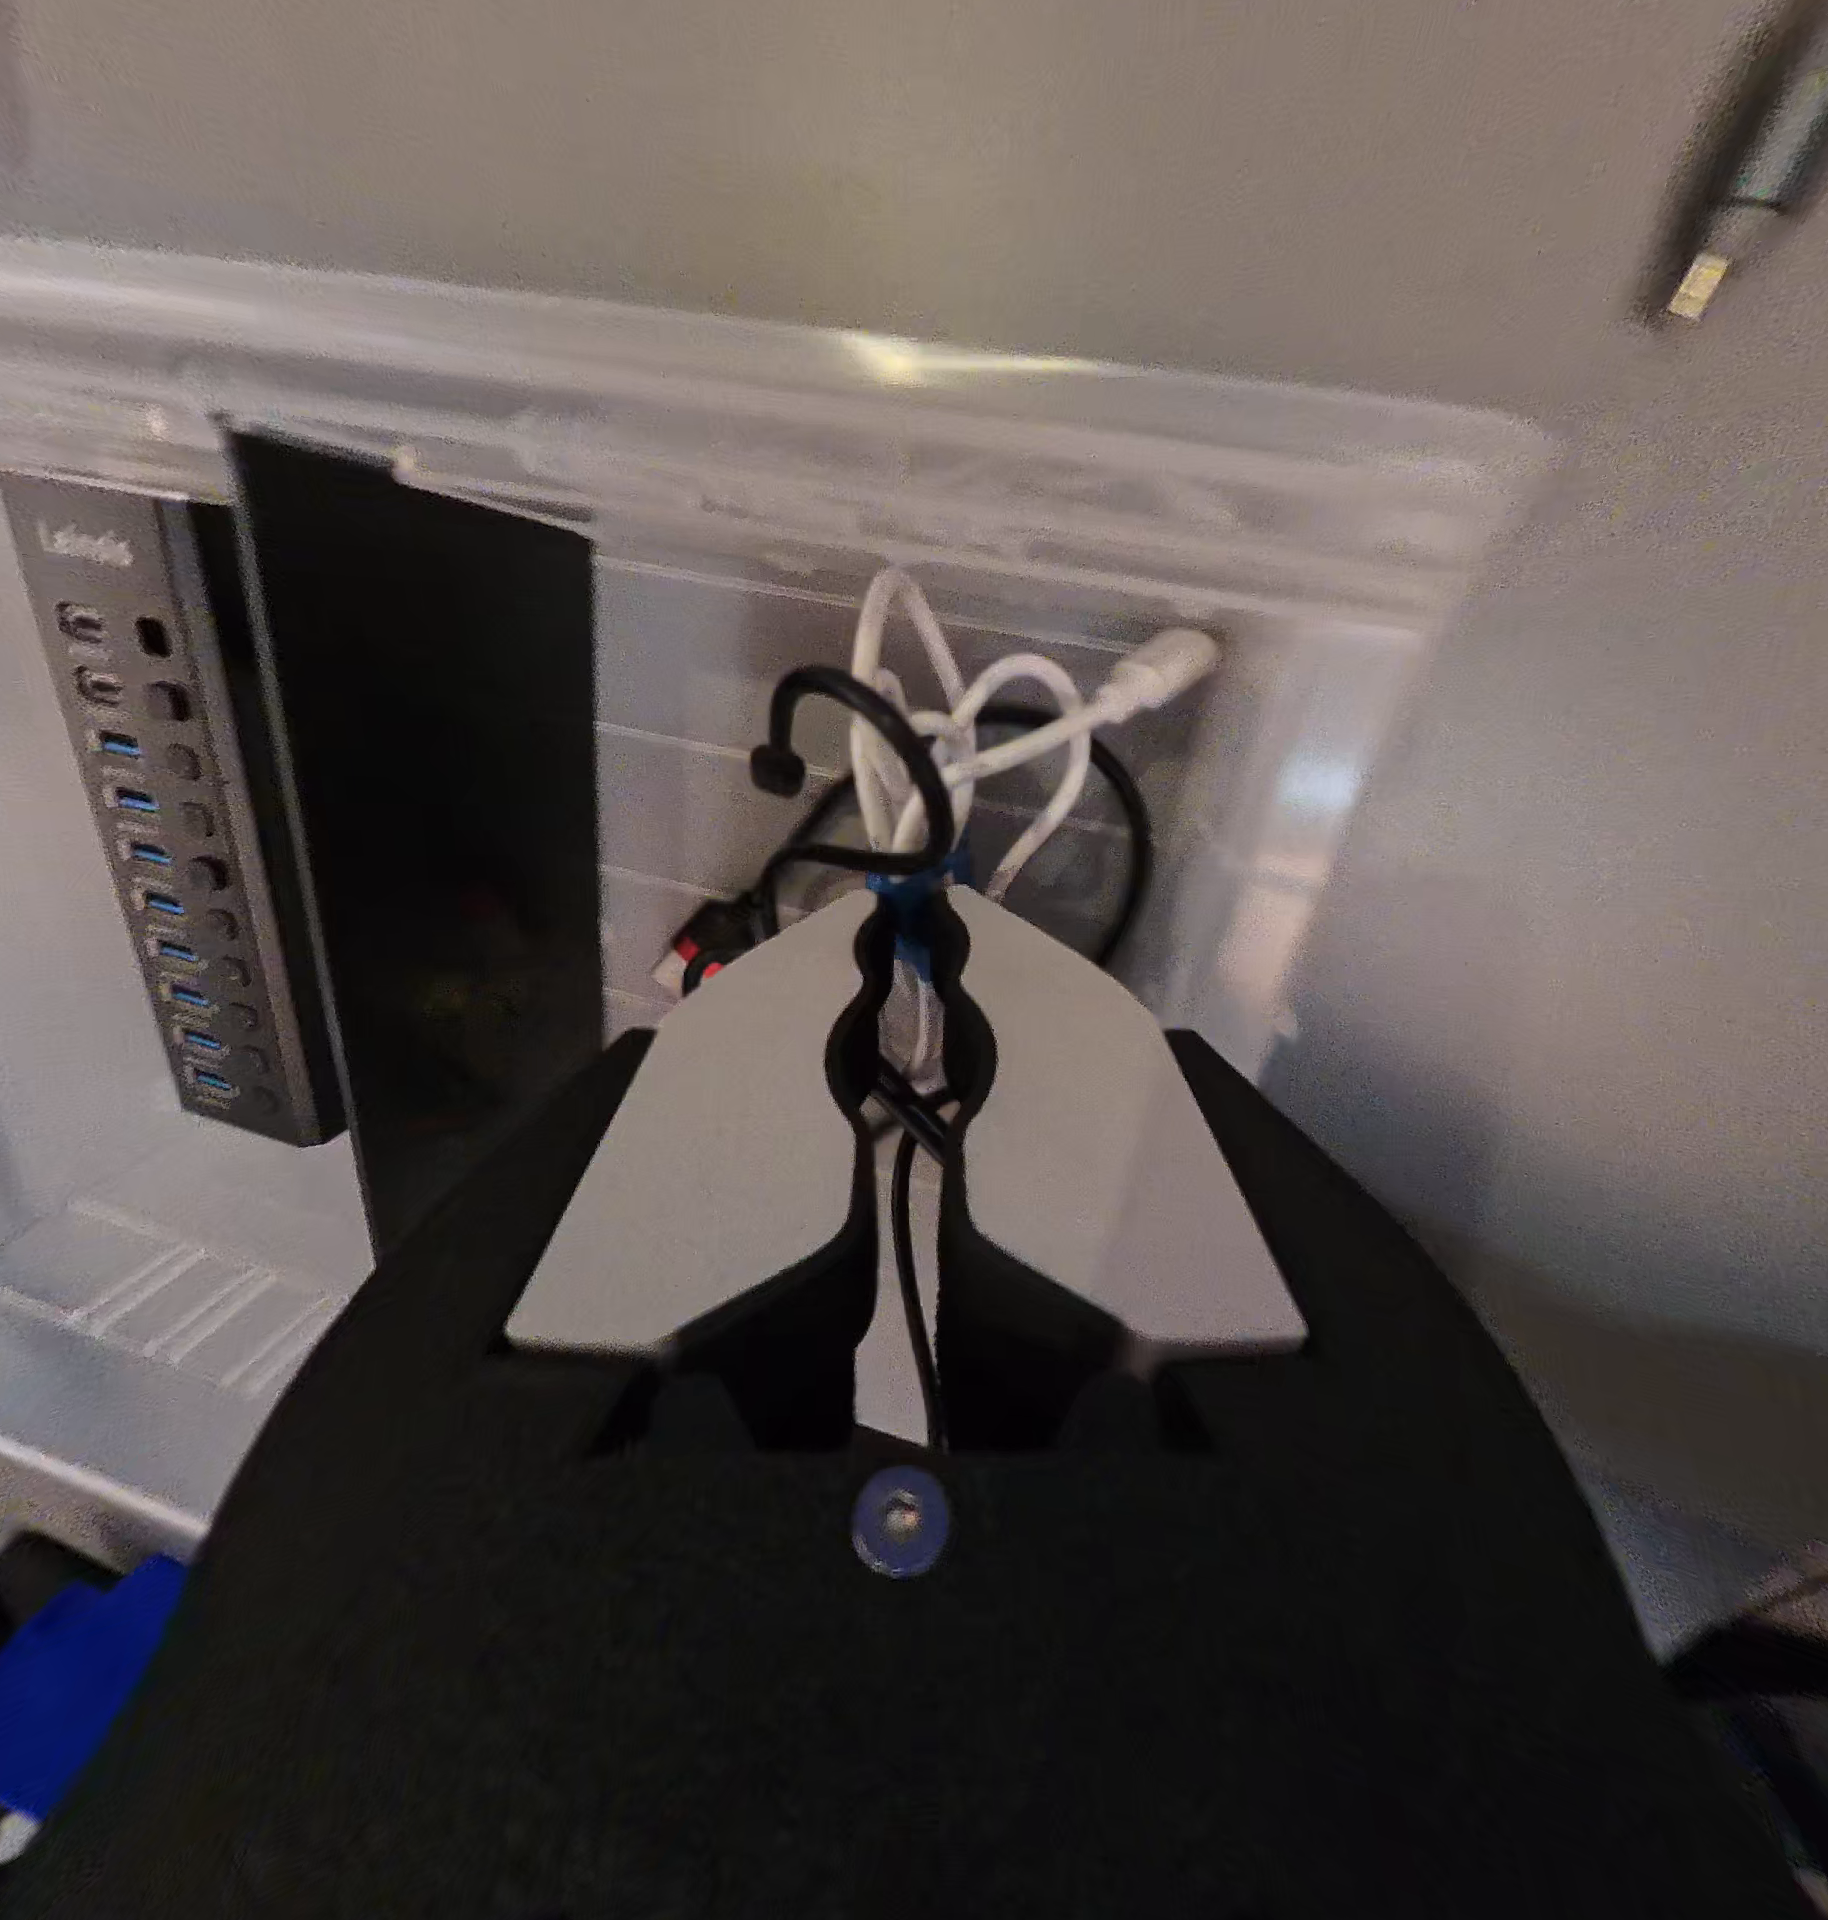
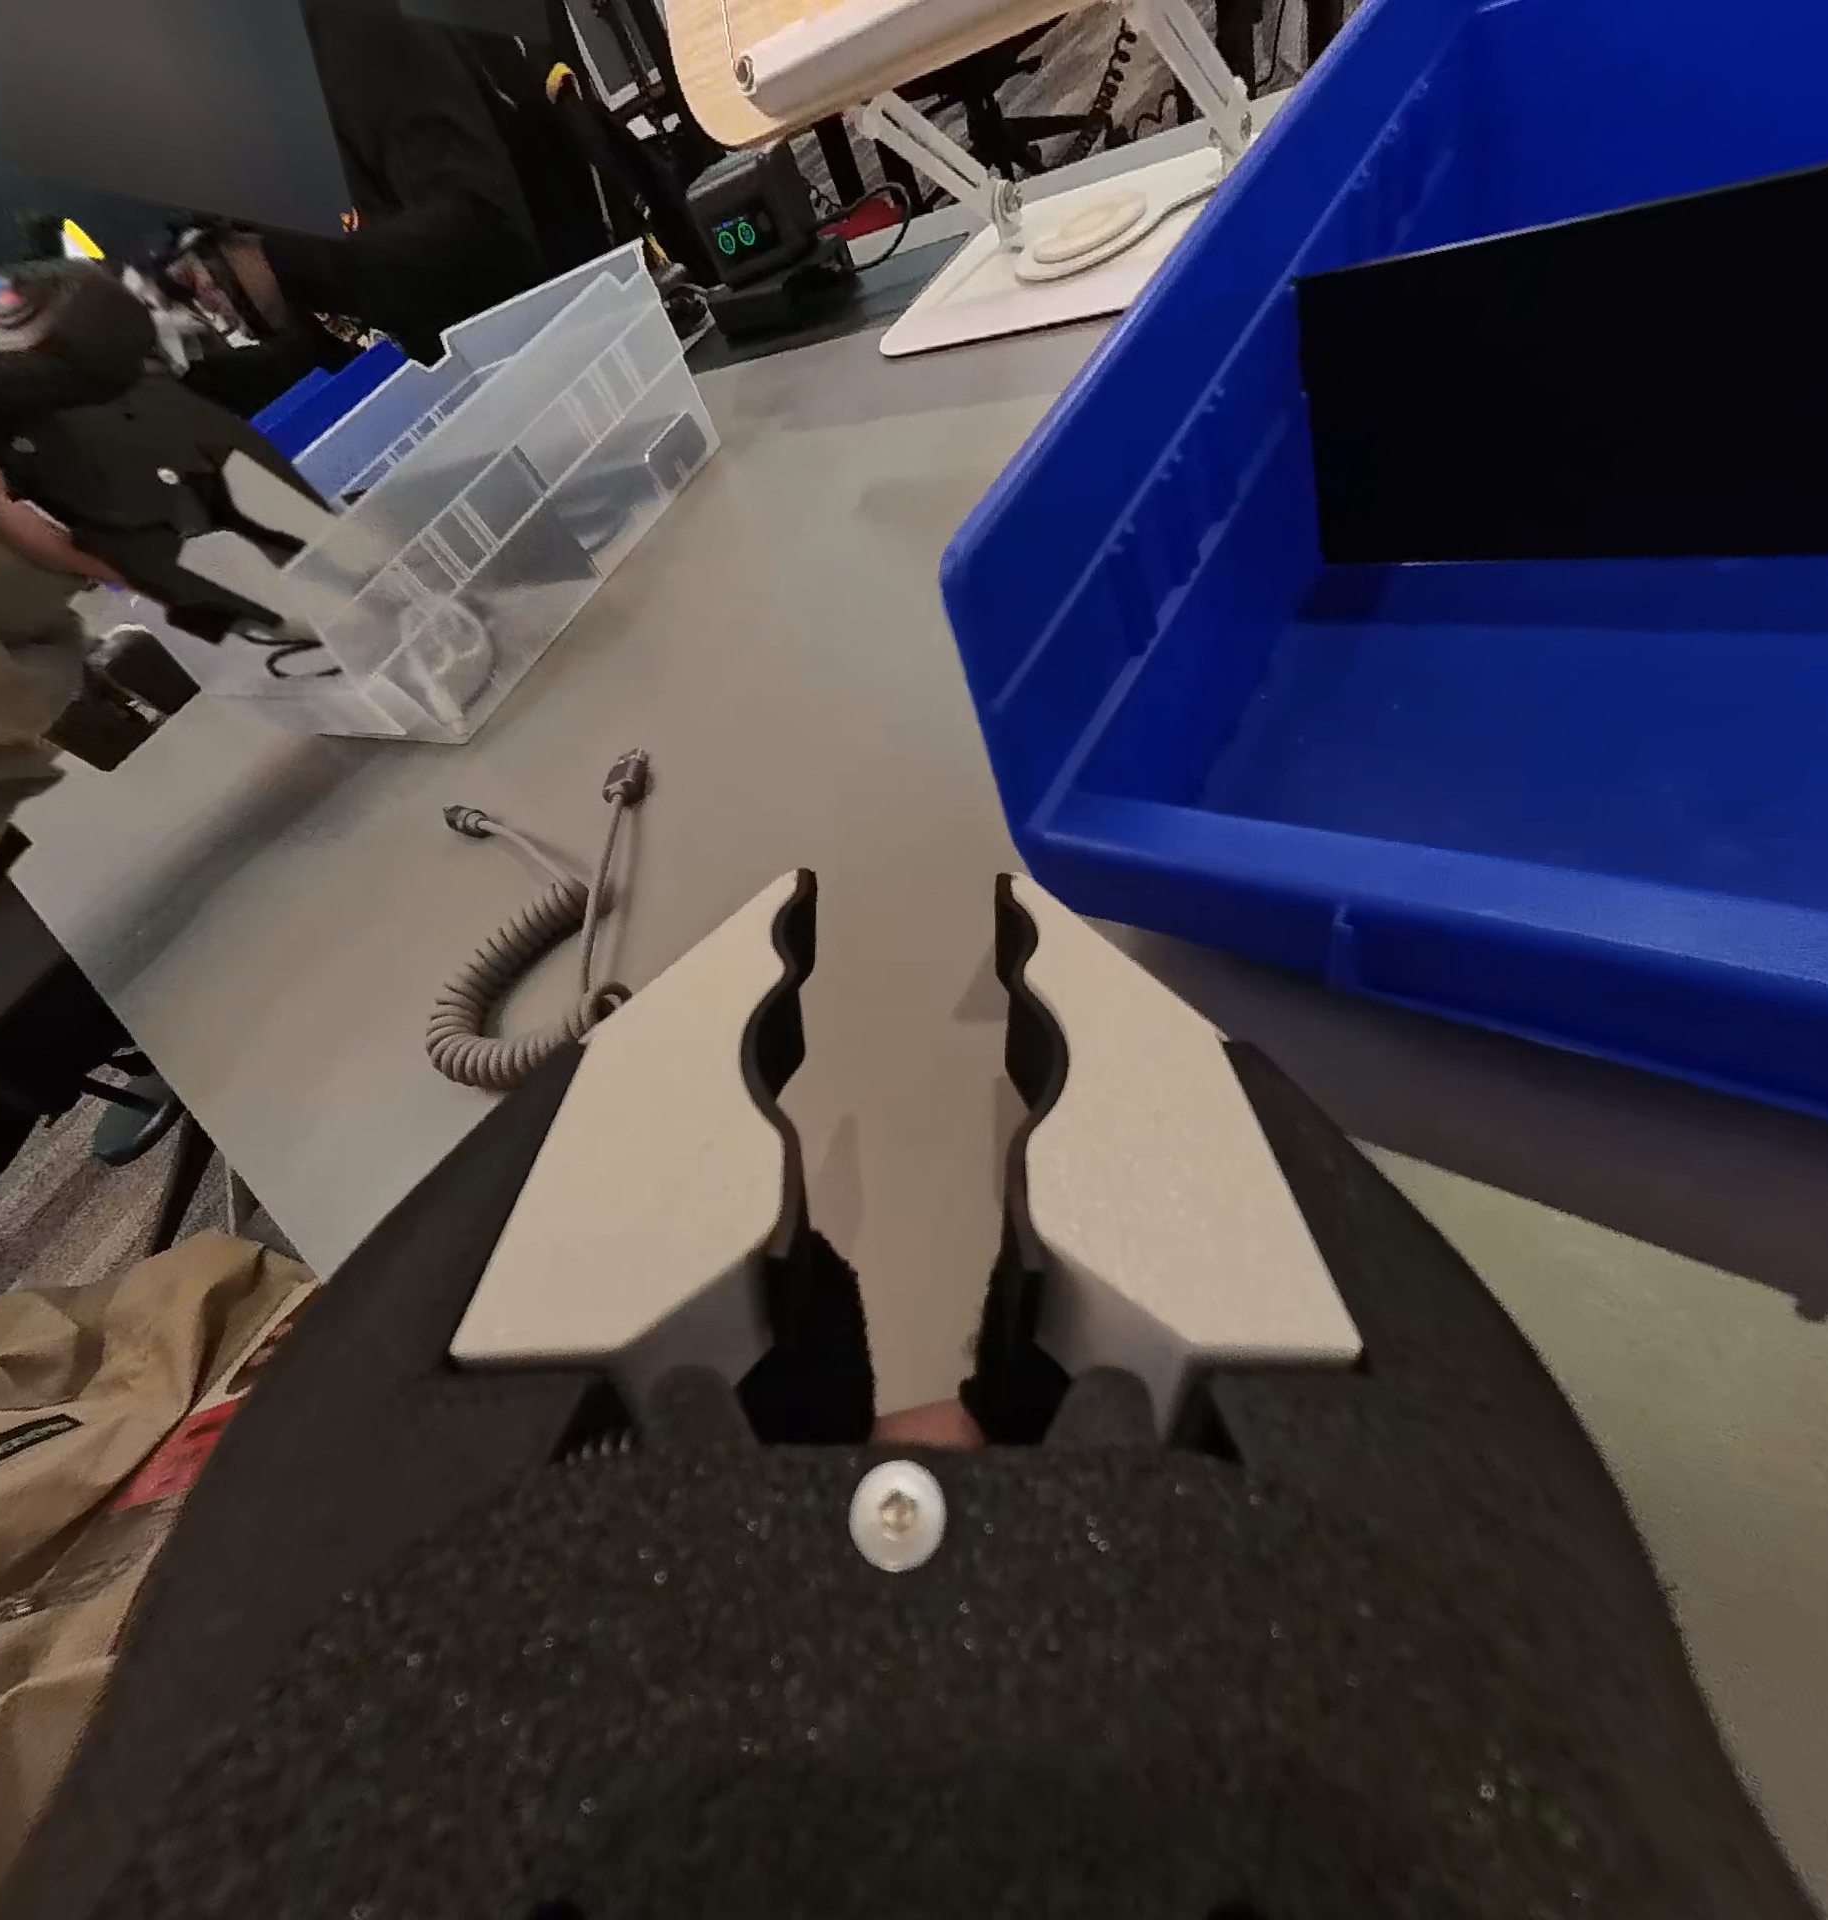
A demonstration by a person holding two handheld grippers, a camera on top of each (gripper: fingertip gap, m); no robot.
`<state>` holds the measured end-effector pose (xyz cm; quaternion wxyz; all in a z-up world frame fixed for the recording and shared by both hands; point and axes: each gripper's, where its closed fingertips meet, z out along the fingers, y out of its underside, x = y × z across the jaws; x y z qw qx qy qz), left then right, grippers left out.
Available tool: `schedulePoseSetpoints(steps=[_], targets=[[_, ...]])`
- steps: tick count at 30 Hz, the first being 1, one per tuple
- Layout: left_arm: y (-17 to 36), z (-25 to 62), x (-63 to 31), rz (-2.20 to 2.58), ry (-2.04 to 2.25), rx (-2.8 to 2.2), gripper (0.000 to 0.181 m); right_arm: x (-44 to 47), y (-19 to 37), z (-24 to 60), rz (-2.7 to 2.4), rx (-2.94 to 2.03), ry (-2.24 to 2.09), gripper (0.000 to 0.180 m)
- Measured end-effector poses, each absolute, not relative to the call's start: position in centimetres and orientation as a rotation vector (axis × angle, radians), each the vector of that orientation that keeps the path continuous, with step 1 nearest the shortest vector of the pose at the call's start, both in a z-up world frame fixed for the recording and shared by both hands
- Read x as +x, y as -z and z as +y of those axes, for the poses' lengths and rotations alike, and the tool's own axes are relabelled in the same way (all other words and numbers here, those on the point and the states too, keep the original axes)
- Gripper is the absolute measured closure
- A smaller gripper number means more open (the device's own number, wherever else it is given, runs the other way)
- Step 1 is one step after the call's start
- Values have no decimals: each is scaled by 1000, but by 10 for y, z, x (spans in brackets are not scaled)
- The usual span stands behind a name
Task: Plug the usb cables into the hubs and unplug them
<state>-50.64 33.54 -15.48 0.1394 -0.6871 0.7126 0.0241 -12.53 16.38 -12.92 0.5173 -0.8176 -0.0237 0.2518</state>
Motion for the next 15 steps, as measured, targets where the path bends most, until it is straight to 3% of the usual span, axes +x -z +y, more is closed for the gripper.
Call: schedulePoseSetpoints(steps=[4, 8, 15], targets=[[128, 326, -509, 2092, 12, -1975, 176, -131, 126, 163, -82, -1956, -606, 146], [54, 367, -502, 1651, 212, -1929, 177, -140, 125, 164, -119, -1955, -603, 146], [77, 325, -532, 1852, 194, -2001, 177, -146, 126, 164, -154, -1963, -604, 146]])
